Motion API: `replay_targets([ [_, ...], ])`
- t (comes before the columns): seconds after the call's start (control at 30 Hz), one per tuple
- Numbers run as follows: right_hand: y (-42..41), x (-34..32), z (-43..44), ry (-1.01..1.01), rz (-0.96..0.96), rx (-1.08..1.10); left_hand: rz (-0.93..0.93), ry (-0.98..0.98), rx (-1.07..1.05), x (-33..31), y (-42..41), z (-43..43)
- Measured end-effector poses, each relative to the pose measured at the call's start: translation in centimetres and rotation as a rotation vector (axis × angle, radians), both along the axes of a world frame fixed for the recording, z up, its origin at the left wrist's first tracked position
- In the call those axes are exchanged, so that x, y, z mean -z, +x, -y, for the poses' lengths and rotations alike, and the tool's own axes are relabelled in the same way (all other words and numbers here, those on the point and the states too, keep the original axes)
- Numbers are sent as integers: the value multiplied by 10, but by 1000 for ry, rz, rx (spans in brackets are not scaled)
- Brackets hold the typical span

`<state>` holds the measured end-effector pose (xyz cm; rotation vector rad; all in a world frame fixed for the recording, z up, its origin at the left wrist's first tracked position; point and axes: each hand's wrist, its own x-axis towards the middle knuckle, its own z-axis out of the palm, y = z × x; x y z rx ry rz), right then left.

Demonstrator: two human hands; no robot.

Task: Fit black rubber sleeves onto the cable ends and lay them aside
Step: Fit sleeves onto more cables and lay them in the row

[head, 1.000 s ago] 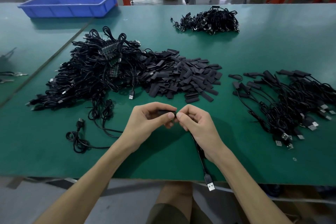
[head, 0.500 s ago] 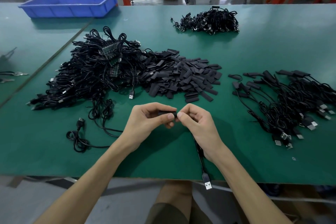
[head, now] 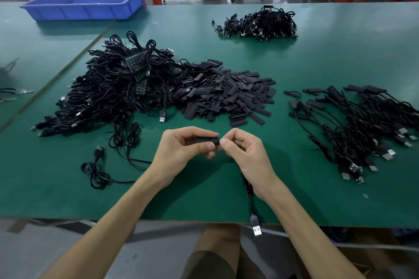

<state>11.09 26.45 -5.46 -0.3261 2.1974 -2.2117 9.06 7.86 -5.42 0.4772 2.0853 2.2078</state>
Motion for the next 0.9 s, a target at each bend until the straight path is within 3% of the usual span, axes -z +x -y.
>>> replay_targets([
  [0.53,0,2,-2,43,7,-58,2,7,-74,-4,4,-1],
  [0.9,0,1,-2,80,-20,-75,-105,-74,-83,1,5,-3],
])
